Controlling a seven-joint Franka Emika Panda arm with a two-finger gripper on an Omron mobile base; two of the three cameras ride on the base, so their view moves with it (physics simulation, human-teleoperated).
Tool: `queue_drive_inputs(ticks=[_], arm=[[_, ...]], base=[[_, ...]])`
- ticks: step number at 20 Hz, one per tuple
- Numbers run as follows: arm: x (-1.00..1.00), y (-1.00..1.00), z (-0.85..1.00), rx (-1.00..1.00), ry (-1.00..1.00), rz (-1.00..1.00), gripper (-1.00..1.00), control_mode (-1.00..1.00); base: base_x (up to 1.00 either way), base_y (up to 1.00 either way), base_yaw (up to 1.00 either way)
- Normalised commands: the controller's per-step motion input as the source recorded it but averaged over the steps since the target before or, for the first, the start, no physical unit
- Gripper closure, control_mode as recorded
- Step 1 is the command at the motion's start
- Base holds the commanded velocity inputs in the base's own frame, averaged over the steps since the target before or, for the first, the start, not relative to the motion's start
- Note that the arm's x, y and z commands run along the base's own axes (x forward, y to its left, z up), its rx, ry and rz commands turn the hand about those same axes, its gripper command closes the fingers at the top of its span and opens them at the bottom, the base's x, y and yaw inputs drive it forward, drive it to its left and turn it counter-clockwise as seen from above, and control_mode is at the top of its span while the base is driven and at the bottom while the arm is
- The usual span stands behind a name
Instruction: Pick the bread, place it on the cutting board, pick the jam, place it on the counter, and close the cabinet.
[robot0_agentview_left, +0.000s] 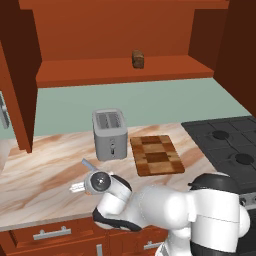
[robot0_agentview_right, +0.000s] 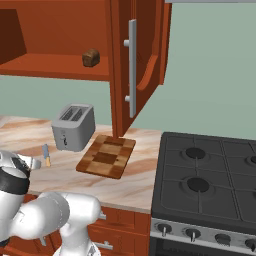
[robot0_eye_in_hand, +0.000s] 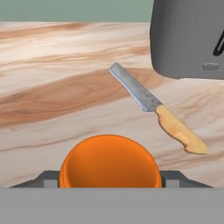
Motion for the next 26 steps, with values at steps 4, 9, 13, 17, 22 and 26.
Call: queue_drive_inputs(ticks=[4, 9, 13, 17, 22, 26], arm=[[0.00, 0.06, -0.16, 0.00, 0.04, 0.00, 1.00, -1.00], [0.00, 0.07, -0.15, 0.00, 0.05, 0.00, 1.00, -1.00], [0.03, 0.07, -0.18, 0.00, 0.02, 0.00, 1.00, -1.00], [0.02, 0.03, -0.13, 0.00, 0.00, 0.00, 1.00, -1.00], [0.00, 0.00, -0.02, 0.00, 0.00, 0.00, 1.00, -1.00], [0.00, 0.00, -0.02, 0.00, 0.00, 0.00, -1.00, -1.00]], base=[[0.00, 0.00, 0.00], [0.00, 0.00, 0.00], [0.00, 0.00, 0.00], [0.00, 0.00, 0.00], [0.00, 0.00, 0.00], [0.00, 0.00, 0.00]])
